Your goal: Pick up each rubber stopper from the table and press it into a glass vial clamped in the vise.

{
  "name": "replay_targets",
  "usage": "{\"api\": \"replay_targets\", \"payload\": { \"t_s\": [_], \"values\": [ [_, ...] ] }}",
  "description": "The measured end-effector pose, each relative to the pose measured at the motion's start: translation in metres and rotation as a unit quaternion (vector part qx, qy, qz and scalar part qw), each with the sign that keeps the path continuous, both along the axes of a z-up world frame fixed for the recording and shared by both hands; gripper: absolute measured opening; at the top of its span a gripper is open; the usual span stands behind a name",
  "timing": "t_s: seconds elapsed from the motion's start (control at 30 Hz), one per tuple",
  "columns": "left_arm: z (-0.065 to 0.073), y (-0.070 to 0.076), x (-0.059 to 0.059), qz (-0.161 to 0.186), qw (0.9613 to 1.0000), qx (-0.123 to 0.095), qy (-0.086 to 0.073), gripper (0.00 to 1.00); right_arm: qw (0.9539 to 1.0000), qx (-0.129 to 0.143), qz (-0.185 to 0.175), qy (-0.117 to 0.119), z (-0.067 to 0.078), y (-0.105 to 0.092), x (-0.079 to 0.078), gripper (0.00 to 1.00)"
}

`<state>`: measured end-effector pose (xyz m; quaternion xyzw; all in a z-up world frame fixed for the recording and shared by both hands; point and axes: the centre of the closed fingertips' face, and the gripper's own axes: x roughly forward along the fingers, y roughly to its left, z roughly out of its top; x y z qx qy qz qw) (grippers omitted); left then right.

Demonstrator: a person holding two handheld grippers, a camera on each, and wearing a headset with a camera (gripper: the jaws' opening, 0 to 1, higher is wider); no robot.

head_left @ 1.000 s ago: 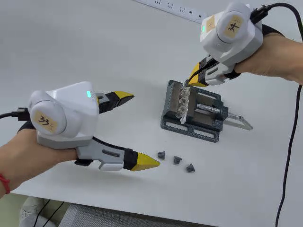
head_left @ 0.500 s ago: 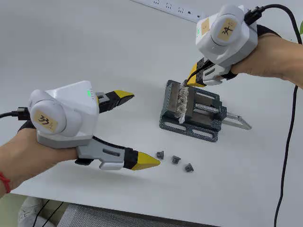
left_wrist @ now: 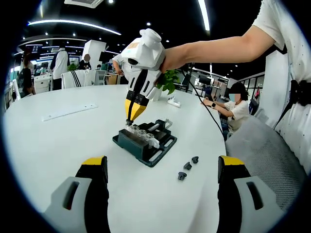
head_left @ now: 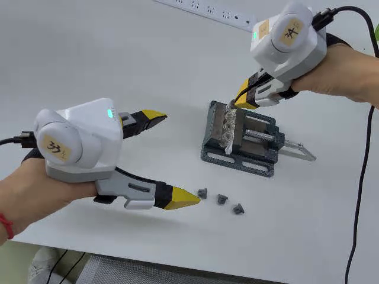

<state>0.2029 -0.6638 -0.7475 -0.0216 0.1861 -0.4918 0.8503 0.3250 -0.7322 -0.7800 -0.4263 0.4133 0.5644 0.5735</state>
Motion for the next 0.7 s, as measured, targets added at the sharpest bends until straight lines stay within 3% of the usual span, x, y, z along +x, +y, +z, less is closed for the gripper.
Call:
{"api": "replay_targets", "payload": {
  "t_s": [0.33,0.7],
  "values": [
    [0.003,0.001,-0.001,0.000,1.0000,0.006,-0.003,0.93,0.9998,0.015,-0.010,-0.004,0.006,0.000,-0.001,0.00],
    [0.010,0.000,-0.001,-0.005,0.9997,0.019,-0.013,0.95,0.9986,0.042,-0.025,-0.018,0.026,-0.006,-0.003,0.06]
  ]
}}
